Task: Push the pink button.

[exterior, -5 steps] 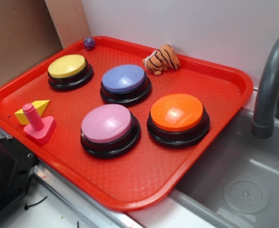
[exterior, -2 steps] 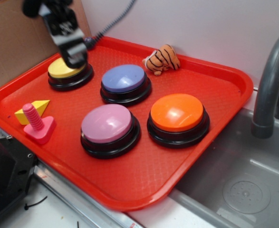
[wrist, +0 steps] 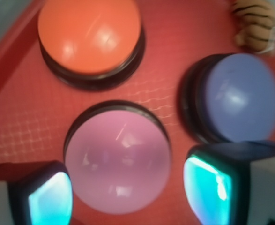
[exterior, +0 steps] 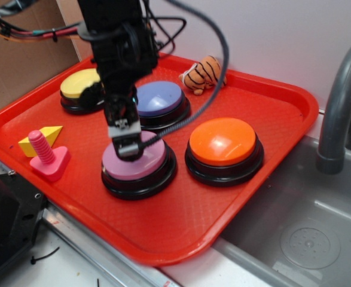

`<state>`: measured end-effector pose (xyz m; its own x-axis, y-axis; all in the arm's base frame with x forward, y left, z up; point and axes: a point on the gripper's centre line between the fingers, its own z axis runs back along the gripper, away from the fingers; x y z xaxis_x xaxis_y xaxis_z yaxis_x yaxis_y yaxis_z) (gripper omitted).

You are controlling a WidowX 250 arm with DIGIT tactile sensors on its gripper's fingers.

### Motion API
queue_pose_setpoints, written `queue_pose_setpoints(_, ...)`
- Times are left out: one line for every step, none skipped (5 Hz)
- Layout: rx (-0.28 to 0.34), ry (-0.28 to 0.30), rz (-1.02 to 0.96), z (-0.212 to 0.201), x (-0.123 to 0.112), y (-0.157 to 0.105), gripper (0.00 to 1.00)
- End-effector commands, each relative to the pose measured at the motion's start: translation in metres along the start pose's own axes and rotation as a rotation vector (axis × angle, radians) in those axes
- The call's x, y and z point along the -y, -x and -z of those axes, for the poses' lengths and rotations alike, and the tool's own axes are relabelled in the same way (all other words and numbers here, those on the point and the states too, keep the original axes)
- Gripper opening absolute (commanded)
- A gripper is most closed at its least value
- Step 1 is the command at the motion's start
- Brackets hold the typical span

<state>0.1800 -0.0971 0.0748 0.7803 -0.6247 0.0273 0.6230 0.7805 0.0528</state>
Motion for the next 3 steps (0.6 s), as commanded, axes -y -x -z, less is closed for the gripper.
queue_pose_setpoints(0.025, 0.030, 0.060, 0.023, 0.013, -0.012, 1.00)
queue_pose_setpoints(-0.018, 0.034, 0.065, 0.026, 0.011, -0.005, 1.00)
queue_pose_setpoints(-0.020, 0.025, 0.065, 0.008, 0.008, -0.006, 1.00)
